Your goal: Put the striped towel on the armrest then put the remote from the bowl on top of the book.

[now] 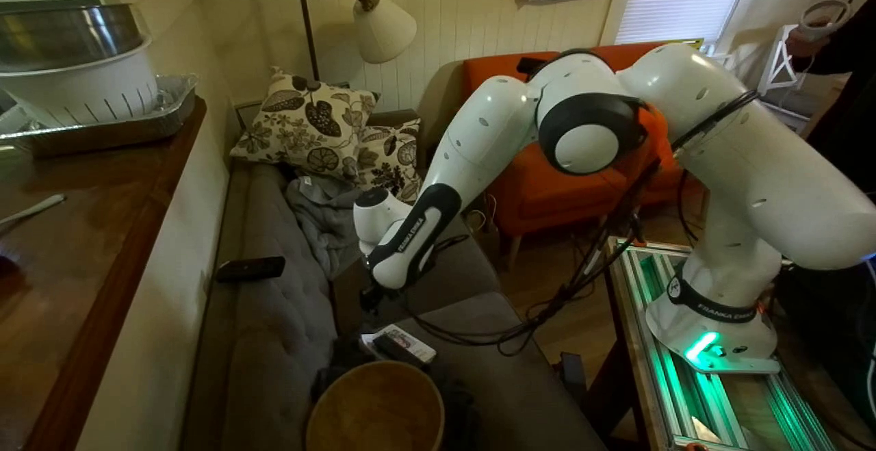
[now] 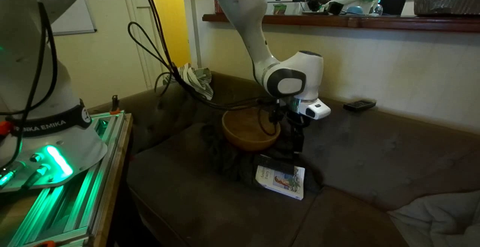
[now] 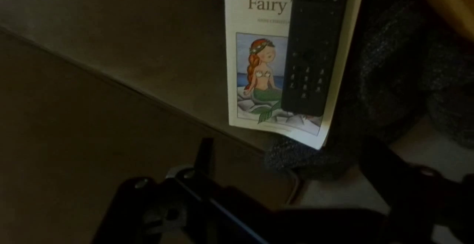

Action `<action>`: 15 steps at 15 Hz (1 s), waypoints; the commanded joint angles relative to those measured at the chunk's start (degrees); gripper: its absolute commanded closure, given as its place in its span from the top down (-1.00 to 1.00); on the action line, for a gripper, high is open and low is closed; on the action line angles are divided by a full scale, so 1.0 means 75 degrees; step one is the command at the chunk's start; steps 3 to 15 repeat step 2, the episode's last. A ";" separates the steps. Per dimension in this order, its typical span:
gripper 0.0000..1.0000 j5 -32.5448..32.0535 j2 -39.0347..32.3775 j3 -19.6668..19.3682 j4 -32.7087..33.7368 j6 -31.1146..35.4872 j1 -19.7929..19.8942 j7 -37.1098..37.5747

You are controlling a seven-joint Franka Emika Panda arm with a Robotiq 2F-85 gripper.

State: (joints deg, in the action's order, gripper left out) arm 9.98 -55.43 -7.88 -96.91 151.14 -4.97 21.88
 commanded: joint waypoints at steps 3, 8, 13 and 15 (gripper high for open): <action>1.00 -0.0340 0.0700 -0.0212 -0.0637 0.0138 0.0011 -0.0097; 1.00 -0.0340 0.0700 -0.0212 -0.0637 0.0138 0.0011 -0.0097; 1.00 -0.0340 0.0700 -0.0212 -0.0637 0.0138 0.0011 -0.0097; 1.00 -0.0340 0.0700 -0.0212 -0.0637 0.0138 0.0011 -0.0097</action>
